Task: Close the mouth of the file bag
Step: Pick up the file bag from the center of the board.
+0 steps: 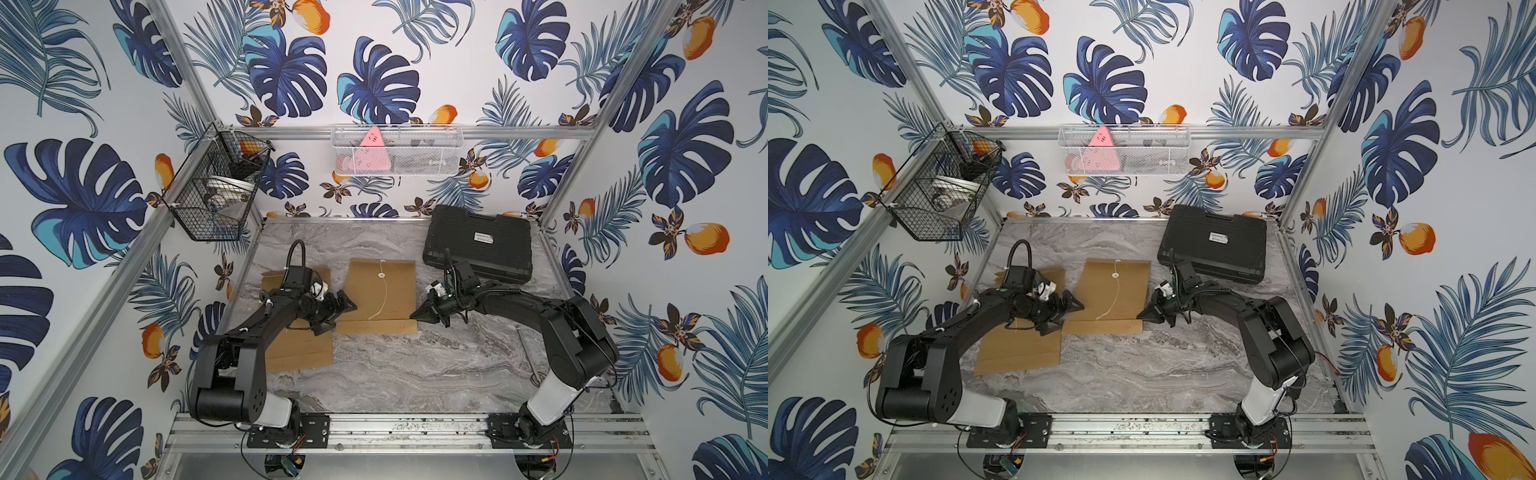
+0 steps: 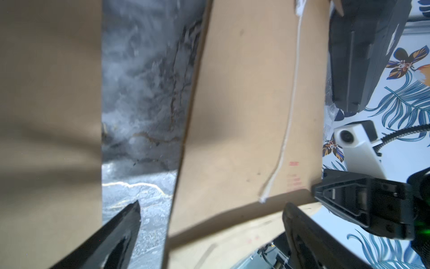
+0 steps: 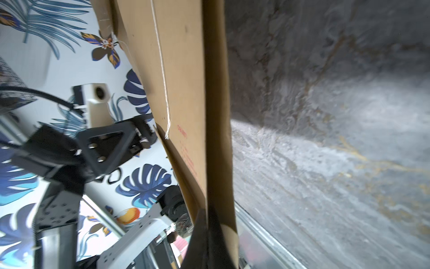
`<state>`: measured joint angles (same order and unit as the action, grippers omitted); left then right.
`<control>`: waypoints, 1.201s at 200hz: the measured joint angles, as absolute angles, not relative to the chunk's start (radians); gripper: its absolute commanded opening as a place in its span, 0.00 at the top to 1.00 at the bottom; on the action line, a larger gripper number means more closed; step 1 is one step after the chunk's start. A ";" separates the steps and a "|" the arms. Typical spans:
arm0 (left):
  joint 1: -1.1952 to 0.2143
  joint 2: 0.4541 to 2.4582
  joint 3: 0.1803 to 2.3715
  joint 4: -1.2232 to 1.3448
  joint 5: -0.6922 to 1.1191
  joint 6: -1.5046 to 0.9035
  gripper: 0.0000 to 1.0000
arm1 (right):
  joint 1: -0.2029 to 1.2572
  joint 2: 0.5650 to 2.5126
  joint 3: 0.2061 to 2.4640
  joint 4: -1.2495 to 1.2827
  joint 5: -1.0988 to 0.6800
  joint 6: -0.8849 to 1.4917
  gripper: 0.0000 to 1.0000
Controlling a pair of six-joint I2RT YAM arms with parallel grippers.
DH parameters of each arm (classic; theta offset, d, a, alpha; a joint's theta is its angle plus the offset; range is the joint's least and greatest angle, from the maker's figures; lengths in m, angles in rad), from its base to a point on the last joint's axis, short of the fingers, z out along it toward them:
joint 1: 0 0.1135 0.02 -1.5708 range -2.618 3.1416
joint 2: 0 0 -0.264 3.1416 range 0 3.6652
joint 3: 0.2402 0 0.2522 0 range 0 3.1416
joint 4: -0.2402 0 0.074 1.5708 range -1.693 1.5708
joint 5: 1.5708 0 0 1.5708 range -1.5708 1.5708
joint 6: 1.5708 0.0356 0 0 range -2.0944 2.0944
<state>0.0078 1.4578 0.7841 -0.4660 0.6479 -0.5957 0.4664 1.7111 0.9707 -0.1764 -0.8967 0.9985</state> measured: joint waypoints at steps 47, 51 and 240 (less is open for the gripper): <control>0.010 1.483 0.721 -0.282 0.788 -0.744 0.15 | 0.459 1.676 0.983 -0.183 -0.955 1.046 1.00; 0.010 1.484 0.721 -0.260 0.799 -0.757 0.17 | 0.459 1.676 0.986 -0.188 -0.958 1.037 1.00; 0.041 1.170 0.789 -0.022 0.971 -0.831 1.00 | 0.287 1.559 0.969 -0.170 -0.969 0.926 0.17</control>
<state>0.0406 1.1702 0.7891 -0.0219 0.9710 -0.8307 0.2867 1.5589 0.9688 -0.1699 -0.9688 0.9264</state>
